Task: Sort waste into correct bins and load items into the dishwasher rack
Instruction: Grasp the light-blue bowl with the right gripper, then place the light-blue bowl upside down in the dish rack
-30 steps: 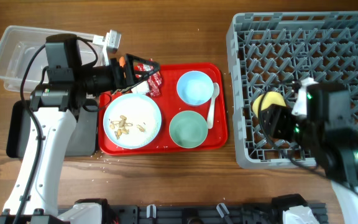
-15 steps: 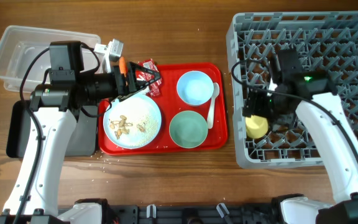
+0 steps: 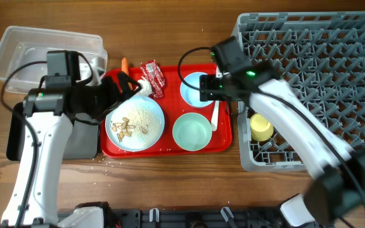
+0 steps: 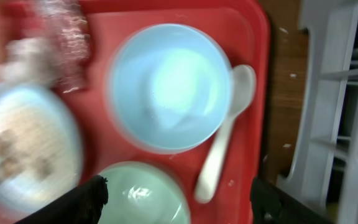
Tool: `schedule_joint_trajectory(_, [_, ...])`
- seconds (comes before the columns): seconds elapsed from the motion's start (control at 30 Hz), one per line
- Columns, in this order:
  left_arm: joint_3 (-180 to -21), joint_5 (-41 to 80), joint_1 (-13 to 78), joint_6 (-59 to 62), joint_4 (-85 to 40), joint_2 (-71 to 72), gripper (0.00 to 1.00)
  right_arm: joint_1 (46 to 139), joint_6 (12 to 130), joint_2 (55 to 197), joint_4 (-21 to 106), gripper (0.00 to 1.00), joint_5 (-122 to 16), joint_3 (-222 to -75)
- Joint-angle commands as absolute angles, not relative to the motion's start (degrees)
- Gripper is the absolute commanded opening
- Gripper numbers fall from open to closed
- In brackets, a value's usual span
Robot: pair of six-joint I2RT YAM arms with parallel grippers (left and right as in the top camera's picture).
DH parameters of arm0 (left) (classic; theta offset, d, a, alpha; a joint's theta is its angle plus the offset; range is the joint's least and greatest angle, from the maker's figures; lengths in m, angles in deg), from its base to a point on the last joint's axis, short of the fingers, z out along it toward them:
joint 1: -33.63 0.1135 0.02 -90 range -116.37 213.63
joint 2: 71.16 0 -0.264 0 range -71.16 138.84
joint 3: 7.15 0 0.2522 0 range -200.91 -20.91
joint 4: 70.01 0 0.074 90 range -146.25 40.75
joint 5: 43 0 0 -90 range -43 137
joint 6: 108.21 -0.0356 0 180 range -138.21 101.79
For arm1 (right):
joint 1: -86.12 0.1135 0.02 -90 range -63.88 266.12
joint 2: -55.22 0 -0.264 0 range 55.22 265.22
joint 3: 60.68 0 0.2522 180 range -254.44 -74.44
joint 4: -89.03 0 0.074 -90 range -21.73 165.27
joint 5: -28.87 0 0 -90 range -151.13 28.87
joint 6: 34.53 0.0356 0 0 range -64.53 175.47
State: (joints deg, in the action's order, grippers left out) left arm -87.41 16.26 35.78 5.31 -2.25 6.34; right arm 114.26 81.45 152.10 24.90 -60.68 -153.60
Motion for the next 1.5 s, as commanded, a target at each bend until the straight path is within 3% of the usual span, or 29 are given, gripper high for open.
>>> schedule_joint_trajectory(0.0, [-87.7, 34.2, 41.2, 8.2, 3.6, 0.9, 1.00, 113.6, 87.1, 160.4, 29.8, 0.76, -65.3, -153.3])
schedule_joint_trajectory(0.2, [-87.7, 40.1, 50.1, 8.0, 5.1, -2.9, 1.00, 113.6, 88.7, 168.8, 33.5, 0.61, -65.8, -153.3])
schedule_joint_trajectory(0.23, [-87.7, 40.1, 50.6, 8.0, 5.1, -2.8, 1.00, 113.6, 88.7, 169.6, 33.7, 0.54, -65.4, -153.3])
schedule_joint_trajectory(0.27, [-87.7, 40.1, 50.9, 8.0, 5.1, -2.7, 1.00, 113.6, 88.7, 170.2, 34.1, 0.40, -64.7, -153.3])
schedule_joint_trajectory(0.33, [-87.7, 40.0, 51.1, 8.0, 5.1, -2.5, 1.00, 113.5, 88.5, 170.2, 34.1, 0.04, -64.3, -153.4])
schedule_joint_trajectory(0.6, [-87.7, 40.0, 51.1, 8.0, 3.6, -2.5, 1.00, 111.8, 87.5, 151.7, 31.6, 0.04, -75.0, -154.8])
schedule_joint_trajectory(0.83, [-87.7, 40.0, 51.1, 8.0, 3.6, -2.5, 1.00, 110.1, 79.1, 137.5, 27.1, 0.04, -116.3, -154.8])
schedule_joint_trajectory(0.97, [-87.7, 40.0, 51.1, 8.0, 3.6, -2.5, 1.00, 104.4, 73.5, 140.2, 24.9, 0.04, -133.2, -154.3])
schedule_joint_trajectory(1.1, [-87.7, 40.0, 51.1, 8.0, 3.6, -2.5, 1.00, 97.4, 72.6, 146.2, 30.3, 0.04, -130.3, -154.3])
schedule_joint_trajectory(1.2, [-87.7, 40.0, 51.1, 8.0, 3.6, -2.5, 1.00, 93.0, 61.6, 152.1, 36.2, 0.04, -130.7, -154.3])
schedule_joint_trajectory(1.47, [-87.7, 40.0, 51.1, 8.0, 3.6, -2.5, 1.00, 91.7, 44.2, 163.4, 52.2, 0.04, -138.3, -154.3])
